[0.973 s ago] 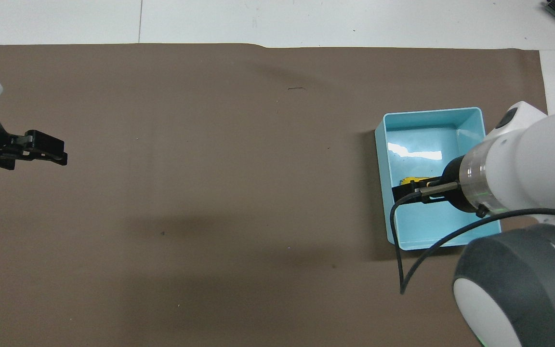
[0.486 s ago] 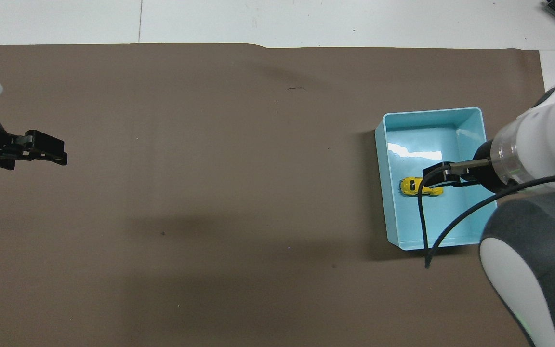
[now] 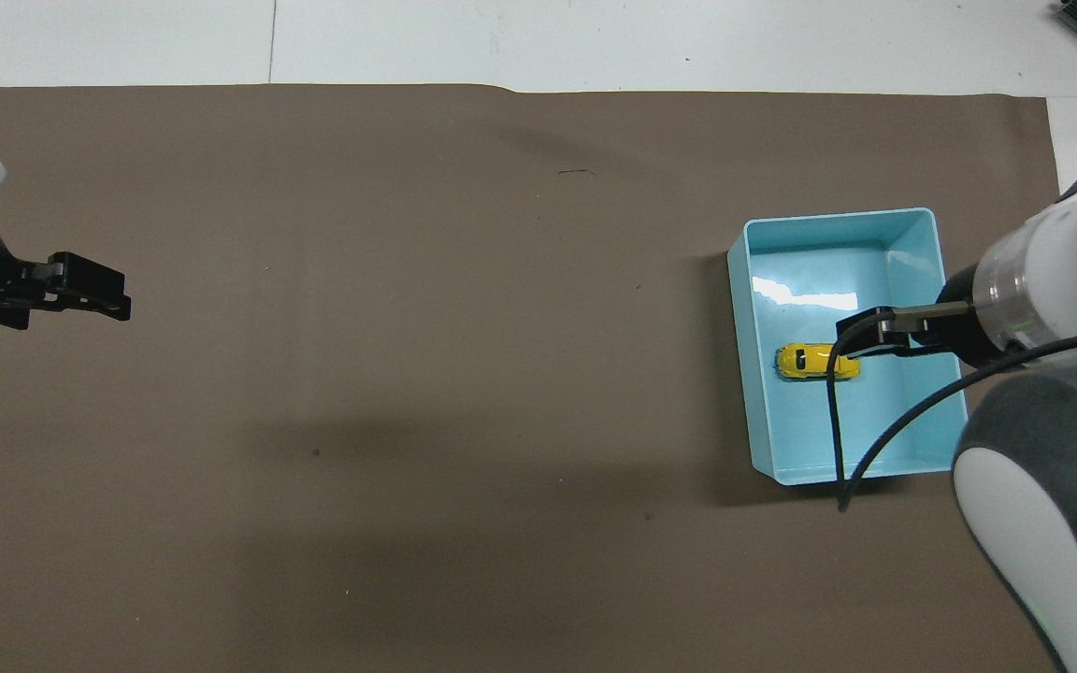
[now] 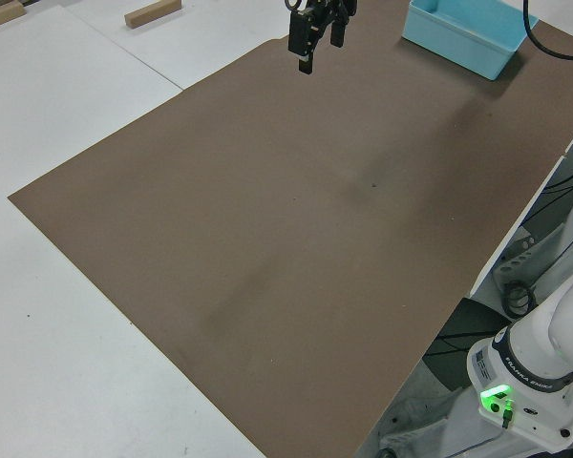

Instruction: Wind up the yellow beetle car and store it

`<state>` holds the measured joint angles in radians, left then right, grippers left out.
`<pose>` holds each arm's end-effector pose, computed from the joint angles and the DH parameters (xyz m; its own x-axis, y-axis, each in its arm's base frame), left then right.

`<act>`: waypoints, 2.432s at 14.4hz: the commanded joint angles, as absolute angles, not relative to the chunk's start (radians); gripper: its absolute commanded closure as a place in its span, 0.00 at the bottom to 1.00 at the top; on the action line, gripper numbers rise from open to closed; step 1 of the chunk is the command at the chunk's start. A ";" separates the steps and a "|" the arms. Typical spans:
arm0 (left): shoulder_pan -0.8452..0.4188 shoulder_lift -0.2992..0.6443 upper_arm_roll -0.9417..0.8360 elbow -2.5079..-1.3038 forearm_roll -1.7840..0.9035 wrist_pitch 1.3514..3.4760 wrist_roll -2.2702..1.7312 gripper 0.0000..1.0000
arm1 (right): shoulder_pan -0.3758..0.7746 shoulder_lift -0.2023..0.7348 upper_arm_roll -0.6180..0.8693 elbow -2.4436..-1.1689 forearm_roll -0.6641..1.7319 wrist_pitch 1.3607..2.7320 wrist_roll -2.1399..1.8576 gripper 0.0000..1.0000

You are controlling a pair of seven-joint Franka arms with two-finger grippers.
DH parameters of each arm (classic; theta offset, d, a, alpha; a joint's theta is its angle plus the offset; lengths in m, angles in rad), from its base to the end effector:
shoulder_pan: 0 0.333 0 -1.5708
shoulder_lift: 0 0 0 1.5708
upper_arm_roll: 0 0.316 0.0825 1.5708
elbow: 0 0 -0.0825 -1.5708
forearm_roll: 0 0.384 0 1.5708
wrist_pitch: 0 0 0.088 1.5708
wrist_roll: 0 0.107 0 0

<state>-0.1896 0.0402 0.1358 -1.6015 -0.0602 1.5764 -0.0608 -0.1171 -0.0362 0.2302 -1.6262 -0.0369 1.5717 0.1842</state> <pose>0.5635 -0.0382 0.5884 0.9977 0.0076 -0.0681 0.0111 -0.9987 0.0505 0.5395 0.0596 0.6179 0.9974 -0.0711 -0.0107 -0.0705 -0.9964 0.0479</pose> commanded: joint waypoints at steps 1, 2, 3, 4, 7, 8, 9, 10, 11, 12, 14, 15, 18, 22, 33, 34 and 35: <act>-0.178 0.052 0.130 -1.575 -0.066 1.554 -0.060 0.00 | -0.127 0.037 0.160 -1.514 -0.012 1.545 0.068 0.00; -0.178 0.052 0.130 -1.575 -0.066 1.554 -0.060 0.00 | -0.120 0.037 0.129 -1.513 -0.014 1.560 -0.021 0.00; -0.178 0.052 0.130 -1.575 -0.066 1.554 -0.060 0.00 | -0.115 0.040 0.097 -1.514 -0.006 1.580 -0.046 0.00; -0.178 0.052 0.130 -1.575 -0.066 1.554 -0.060 0.00 | -0.082 0.043 0.048 -1.509 0.008 1.580 -0.051 0.00; -0.178 0.052 0.130 -1.575 -0.066 1.554 -0.060 0.00 | 0.011 0.049 -0.044 -1.503 0.009 1.591 -0.046 0.00; -0.178 0.052 0.130 -1.575 -0.066 1.552 -0.060 0.00 | 0.008 0.051 -0.044 -1.503 0.008 1.600 -0.048 0.00; -0.178 0.052 0.130 -1.575 -0.066 1.552 -0.060 0.00 | 0.002 0.049 -0.044 -1.503 0.014 1.600 -0.049 0.00; -0.178 0.052 0.130 -1.575 -0.066 1.554 -0.060 0.00 | -0.002 0.049 -0.044 -1.503 0.014 1.597 -0.052 0.00; -0.178 0.052 0.130 -1.575 -0.066 1.554 -0.060 0.00 | -0.002 0.048 -0.041 -1.503 0.017 1.594 -0.052 0.00; -0.178 0.052 0.130 -1.575 -0.066 1.554 -0.058 0.00 | 0.000 0.046 -0.041 -1.503 0.020 1.595 -0.052 0.00; -0.178 0.052 0.130 -1.575 -0.066 1.554 -0.060 0.00 | 0.000 0.048 -0.031 -1.503 0.021 1.606 -0.048 0.00; -0.178 0.052 0.130 -1.575 -0.066 1.554 -0.060 0.00 | 0.000 0.048 -0.028 -1.503 0.023 1.609 -0.045 0.00; -0.178 0.052 0.130 -1.575 -0.066 1.554 -0.060 0.00 | 0.003 0.046 -0.025 -1.511 0.057 1.643 -0.054 0.00; -0.178 0.052 0.130 -1.575 -0.066 1.552 -0.060 0.00 | 0.012 0.041 -0.026 -1.528 0.060 1.631 -0.055 0.00; -0.178 0.052 0.130 -1.577 -0.066 1.554 -0.058 0.00 | 0.009 0.031 -0.023 -1.542 0.048 1.605 -0.055 0.00; -0.178 0.052 0.130 -1.575 -0.066 1.554 -0.060 0.00 | 0.009 0.031 -0.023 -1.542 0.048 1.603 -0.054 0.00; -0.178 0.052 0.130 -1.575 -0.066 1.554 -0.060 0.00 | 0.009 0.029 -0.023 -1.542 0.046 1.605 -0.054 0.00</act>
